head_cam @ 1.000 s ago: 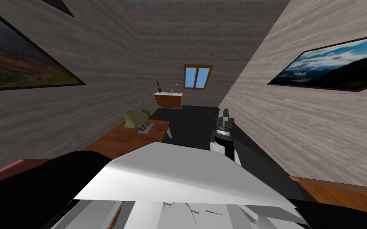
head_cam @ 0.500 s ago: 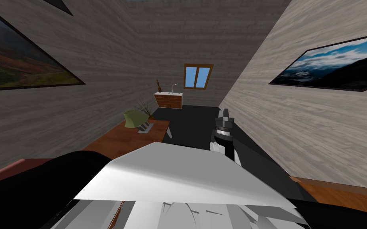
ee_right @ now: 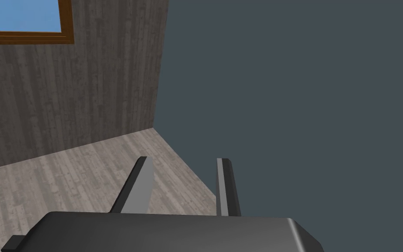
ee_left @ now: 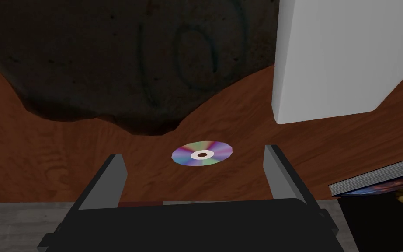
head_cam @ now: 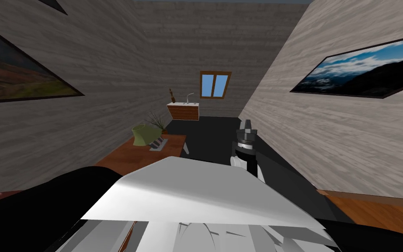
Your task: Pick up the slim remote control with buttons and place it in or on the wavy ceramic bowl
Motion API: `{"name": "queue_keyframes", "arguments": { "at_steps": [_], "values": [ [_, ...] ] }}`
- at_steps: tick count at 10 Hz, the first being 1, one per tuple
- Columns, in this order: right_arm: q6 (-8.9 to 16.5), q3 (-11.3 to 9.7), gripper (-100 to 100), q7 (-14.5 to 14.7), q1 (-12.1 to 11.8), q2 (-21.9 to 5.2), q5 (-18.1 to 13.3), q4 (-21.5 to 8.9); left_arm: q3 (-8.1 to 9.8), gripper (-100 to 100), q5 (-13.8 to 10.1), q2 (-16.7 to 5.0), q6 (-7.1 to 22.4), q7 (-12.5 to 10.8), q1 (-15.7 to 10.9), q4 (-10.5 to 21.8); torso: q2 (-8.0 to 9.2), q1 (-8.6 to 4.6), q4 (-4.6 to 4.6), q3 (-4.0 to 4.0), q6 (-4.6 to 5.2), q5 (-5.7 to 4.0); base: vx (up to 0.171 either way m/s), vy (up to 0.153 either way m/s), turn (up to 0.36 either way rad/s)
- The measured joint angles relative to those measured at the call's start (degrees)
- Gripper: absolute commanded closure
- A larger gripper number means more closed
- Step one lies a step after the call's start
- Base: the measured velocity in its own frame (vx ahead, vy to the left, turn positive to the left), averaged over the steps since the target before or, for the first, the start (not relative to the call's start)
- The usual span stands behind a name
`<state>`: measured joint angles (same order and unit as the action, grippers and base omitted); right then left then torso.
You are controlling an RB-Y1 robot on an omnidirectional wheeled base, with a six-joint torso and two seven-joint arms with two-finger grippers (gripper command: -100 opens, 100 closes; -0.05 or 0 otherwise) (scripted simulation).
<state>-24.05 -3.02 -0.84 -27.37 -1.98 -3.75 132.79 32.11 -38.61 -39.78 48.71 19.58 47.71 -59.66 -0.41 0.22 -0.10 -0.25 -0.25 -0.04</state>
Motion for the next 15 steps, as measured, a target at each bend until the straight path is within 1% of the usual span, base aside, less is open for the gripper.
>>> {"name": "queue_keyframes", "arguments": {
  "at_steps": [1, 2, 3, 4, 5, 6, 7, 8, 9, 10, 11, 12, 13, 14, 15],
  "values": [
    [0.0, 0.0, 0, 0.0, 0.0, 0.0, 0.0, 0.0, 0.07, -100, 0.4, 0.4, -1.5, -1.2, 0.9, -1.3, 0.12, -0.28, 0.03, 0.07, 0.00, -0.07, 0.002, -0.020, 0.004],
    [0.0, 0.0, 0, 0.0, 0.0, 0.0, 0.0, 0.0, 0.11, -100, 0.3, 0.3, -2.9, -1.4, 0.9, -1.2, 0.22, -0.45, 0.05, 0.13, 0.00, -0.11, 0.086, 0.126, -0.272],
    [0.0, 0.0, 0, 0.0, 0.0, 0.0, 0.0, 0.0, -2.05, -100, 1.7, 1.2, -5.5, -1.8, 0.2, 4.1, 0.03, 0.01, 0.02, 0.03, 0.05, -0.02, 0.131, 0.164, -0.158],
    [0.0, 0.0, 0, 0.0, 0.0, 0.0, 0.0, 0.0, -2.91, -100, 3.2, 2.7, -7.7, -2.8, 1.3, 4.7, -0.13, 0.14, -0.02, -0.07, 0.01, 0.03, 0.079, 0.078, 0.016],
    [0.0, 0.0, 0, 0.0, 0.0, 0.0, 0.0, 0.0, -2.96, -100, 4.1, 4.1, -9.5, -4.3, 3.1, 3.2, -0.04, -0.10, -0.02, -0.03, -0.02, -0.03, 0.020, 0.013, 0.037],
    [0.0, 0.0, 0, 0.0, 0.0, 0.0, 0.0, 0.0, -2.95, -100, 4.9, 4.6, -10.9, -5.9, 4.5, 2.1, 0.13, -0.35, 0.02, 0.07, -0.01, -0.09, -0.008, -0.019, 0.003],
    [0.0, 0.0, 0, 0.0, 0.0, 0.0, 0.0, 0.0, -2.92, -100, 4.8, 4.7, -12.1, -6.4, 5.1, 2.0, 0.24, -0.49, 0.05, 0.14, -0.01, -0.12, 0.091, 0.104, -0.303],
    [0.0, 0.0, 0, 0.0, 0.0, 0.0, 0.0, 0.0, -4.74, -100, 5.2, 5.4, -14.3, -6.7, 5.5, 6.1, 0.02, -0.09, 0.01, 0.02, 0.05, -0.05, 0.123, 0.181, -0.133],
    [0.0, 0.0, 0, 0.0, 0.0, 0.0, 0.0, 0.0, -5.32, -100, 7.2, 7.2, -15.1, -8.8, 8.1, 4.3, -0.11, 0.15, -0.03, -0.06, -0.01, 0.01, 0.065, 0.099, 0.029],
    [0.0, 0.0, 0, 0.0, 0.0, 0.0, 0.0, 0.0, -5.73, -100, 8.9, 8.5, -16.3, -10.7, 8.8, 4.9, -0.01, -0.06, 0.00, -0.01, -0.02, 0.00, 0.015, 0.015, 0.017],
    [0.0, 0.0, 0, 0.0, 0.0, 0.0, 0.0, 0.0, -5.99, -100, 9.1, 9.0, -18.2, -11.3, 9.1, 5.9, 0.14, -0.33, 0.03, 0.08, 0.00, -0.08, -0.009, -0.015, 0.003],
    [0.0, 0.0, 0, 0.0, 0.0, 0.0, 0.0, 0.0, -6.01, -100, 9.0, 9.1, -19.9, -11.3, 9.4, 5.9, 0.24, -0.47, 0.05, 0.14, 0.00, -0.12, -0.015, -0.019, 0.000],
    [0.0, 0.0, 0, 0.0, 0.0, 0.0, 0.0, 0.0, -6.05, -100, 9.0, 9.1, -21.5, -11.2, 9.4, 6.1, 0.29, -0.51, 0.06, 0.16, 0.00, -0.13, 0.102, 0.127, -0.249],
    [0.0, 0.0, 0, 0.0, 0.0, 0.0, 0.0, 0.0, -7.96, -100, 8.3, 9.6, -23.4, -11.5, 11.2, 8.5, 0.01, -0.05, 0.00, 0.01, 0.04, -0.06, 0.123, 0.175, -0.170],
    [0.0, 0.0, 0, 0.0, 0.0, 0.0, 0.0, 0.0, -8.38, -100, 11.3, 11.7, -24.5, -13.6, 12.7, 8.4, -0.12, 0.13, -0.02, -0.07, 0.02, 0.02, 0.057, 0.090, 0.001]
  ]
}}
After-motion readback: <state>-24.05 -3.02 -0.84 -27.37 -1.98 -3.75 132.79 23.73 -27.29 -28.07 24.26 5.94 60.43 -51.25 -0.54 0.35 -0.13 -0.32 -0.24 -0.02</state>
